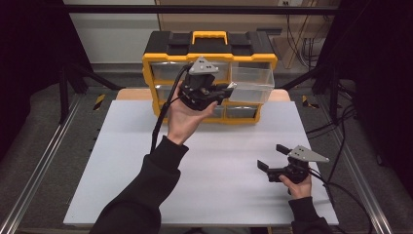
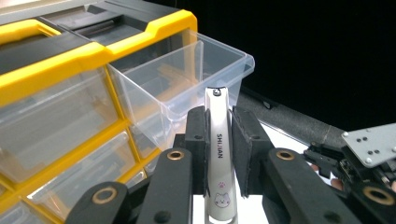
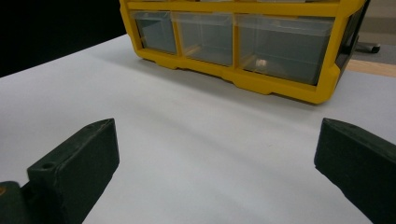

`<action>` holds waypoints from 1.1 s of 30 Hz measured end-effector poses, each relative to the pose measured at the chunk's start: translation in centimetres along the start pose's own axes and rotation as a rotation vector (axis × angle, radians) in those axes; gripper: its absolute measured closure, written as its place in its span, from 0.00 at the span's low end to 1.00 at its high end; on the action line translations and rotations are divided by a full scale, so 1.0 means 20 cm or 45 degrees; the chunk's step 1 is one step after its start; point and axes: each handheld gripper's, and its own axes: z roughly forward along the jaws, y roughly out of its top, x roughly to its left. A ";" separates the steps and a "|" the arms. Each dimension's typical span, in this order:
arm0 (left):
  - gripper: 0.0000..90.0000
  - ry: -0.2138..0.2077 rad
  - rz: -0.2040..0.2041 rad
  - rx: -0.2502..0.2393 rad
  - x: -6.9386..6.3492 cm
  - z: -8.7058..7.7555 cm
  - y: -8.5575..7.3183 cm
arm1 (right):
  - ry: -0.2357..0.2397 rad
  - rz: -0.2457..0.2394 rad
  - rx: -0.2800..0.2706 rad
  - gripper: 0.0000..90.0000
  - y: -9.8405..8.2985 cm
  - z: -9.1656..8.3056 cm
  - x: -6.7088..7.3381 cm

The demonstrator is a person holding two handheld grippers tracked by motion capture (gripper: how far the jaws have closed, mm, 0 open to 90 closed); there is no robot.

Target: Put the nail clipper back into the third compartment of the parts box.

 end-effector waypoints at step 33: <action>0.86 0.009 -0.020 -0.035 0.11 0.22 0.22 | 0.002 0.009 -0.007 0.01 0.00 -0.01 0.00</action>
